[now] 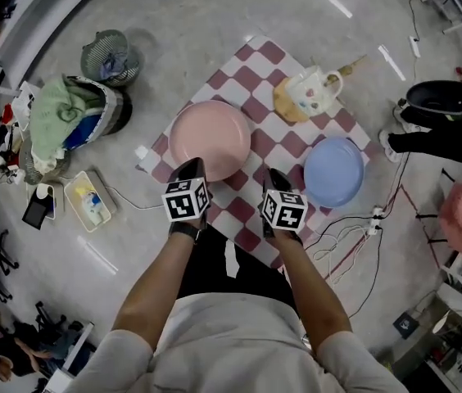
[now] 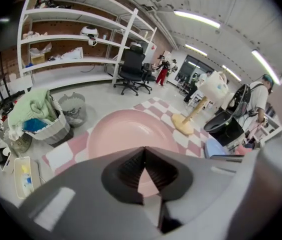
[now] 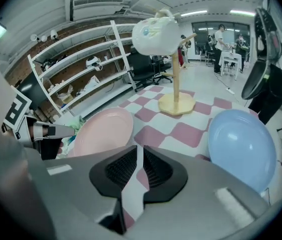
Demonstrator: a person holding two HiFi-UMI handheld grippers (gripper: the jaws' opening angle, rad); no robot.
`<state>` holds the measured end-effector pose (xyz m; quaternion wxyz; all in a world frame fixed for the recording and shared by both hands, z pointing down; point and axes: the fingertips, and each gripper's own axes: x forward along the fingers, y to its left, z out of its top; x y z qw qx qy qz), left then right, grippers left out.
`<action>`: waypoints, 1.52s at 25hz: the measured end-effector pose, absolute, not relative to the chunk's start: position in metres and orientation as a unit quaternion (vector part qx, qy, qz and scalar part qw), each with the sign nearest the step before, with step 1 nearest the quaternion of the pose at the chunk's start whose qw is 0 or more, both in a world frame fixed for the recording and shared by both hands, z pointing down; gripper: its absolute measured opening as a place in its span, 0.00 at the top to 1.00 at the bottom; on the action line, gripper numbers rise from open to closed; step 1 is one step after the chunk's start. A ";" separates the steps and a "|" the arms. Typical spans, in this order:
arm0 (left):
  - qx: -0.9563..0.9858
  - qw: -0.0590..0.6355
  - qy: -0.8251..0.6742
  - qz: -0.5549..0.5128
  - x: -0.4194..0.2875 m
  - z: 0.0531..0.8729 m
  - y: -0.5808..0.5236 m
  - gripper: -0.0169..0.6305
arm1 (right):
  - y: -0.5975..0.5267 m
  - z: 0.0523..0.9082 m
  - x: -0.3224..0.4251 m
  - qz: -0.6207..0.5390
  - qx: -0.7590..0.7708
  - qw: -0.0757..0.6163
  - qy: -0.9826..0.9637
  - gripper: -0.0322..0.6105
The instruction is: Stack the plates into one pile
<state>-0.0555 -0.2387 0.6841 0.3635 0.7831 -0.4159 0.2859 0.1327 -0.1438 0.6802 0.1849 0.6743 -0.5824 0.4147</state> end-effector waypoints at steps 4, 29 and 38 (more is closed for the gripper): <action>0.803 0.364 -0.365 0.299 -0.001 0.685 -0.200 0.96 | -0.102 0.676 0.161 0.426 0.690 0.168 -0.561 0.88; 0.809 0.434 -0.207 0.339 0.211 0.730 -0.059 0.96 | 0.072 0.714 0.351 0.486 0.788 0.020 -0.378 0.93; 0.782 0.475 -0.247 0.321 0.227 0.745 -0.058 0.91 | 0.082 0.729 0.377 0.506 0.796 -0.050 -0.329 0.84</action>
